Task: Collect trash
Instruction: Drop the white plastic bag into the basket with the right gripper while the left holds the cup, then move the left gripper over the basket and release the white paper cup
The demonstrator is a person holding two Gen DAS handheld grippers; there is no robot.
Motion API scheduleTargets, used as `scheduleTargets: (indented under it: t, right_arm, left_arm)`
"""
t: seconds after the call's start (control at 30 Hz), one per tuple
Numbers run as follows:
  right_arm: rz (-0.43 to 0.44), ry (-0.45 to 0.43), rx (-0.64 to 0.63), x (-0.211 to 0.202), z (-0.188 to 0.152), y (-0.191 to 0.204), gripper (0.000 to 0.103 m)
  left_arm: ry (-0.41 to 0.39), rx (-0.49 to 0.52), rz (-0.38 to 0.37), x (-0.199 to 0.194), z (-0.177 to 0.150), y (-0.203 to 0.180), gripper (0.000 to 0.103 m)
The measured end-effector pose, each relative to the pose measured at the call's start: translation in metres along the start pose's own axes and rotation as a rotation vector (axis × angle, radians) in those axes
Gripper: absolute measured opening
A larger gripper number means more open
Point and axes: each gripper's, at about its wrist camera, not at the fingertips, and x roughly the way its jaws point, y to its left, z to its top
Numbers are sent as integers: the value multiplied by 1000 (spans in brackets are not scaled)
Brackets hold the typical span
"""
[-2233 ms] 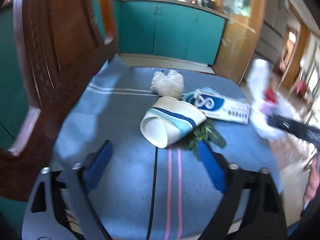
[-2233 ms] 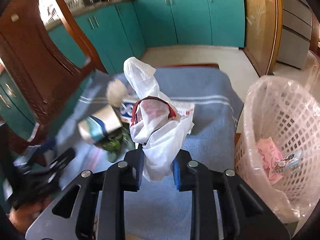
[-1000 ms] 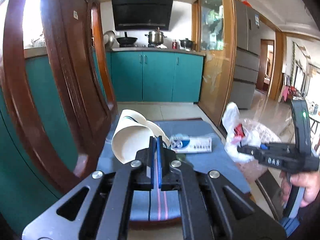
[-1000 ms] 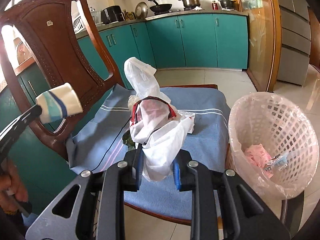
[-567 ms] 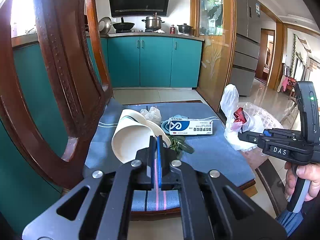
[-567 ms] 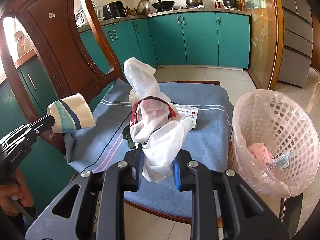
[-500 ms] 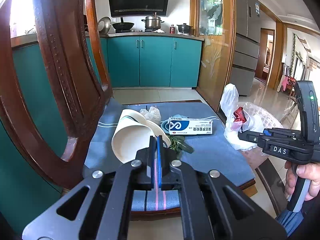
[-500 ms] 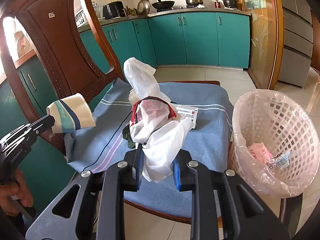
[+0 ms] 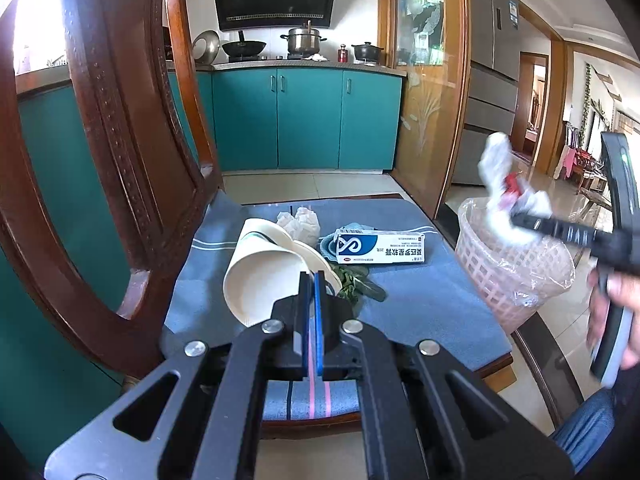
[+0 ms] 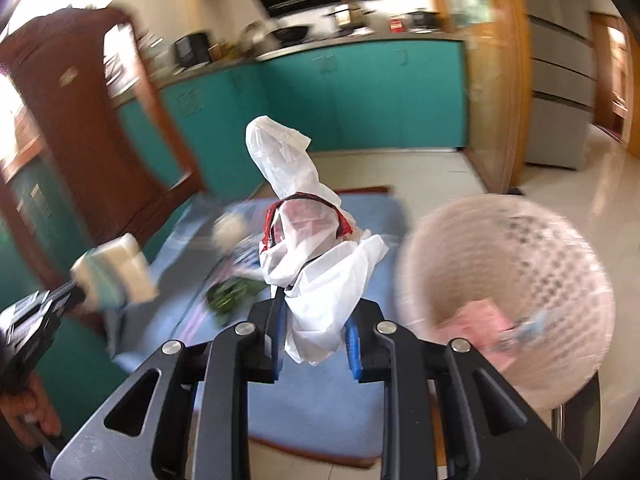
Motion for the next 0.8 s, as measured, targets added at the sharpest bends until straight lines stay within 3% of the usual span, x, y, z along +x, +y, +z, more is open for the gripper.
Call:
scheduleTargets:
  t: [0.07,0.13,0.17,0.2,0.4,0.53,0.63,0.8]
  right_arm:
    - [-79,-35,77,-7,9,-36,28]
    - [-136,-48,153,-10,12,-66,49]
    - [-151,-41,184,-10,12,-77,72]
    - [-175,-43,233,-13,11,-90,82]
    - [-209,-221,373,-52,12,-115,96]
    - [-237,-323,433,-70,9,-126,97]
    - [-256,-366,482,-76,10,-134,97]
    - [-277,-435,546,-90,5,-149,97]
  left_arm:
    - [-2,2,-6,1,-1,-2,3]
    - [-3,8,-13,2,-2,-5,3]
    - [-4,14,-20,3,-2,-8,3]
    - [-5,19,-23,4,-2,-11,3]
    - [-18,53,-94,7,-2,-39,3]
    - [-25,58,-200,12,7,-68,3]
    - [-39,105,-280,19,22,-112,3]
    - [-87,139,-485,39,60,-206,3]
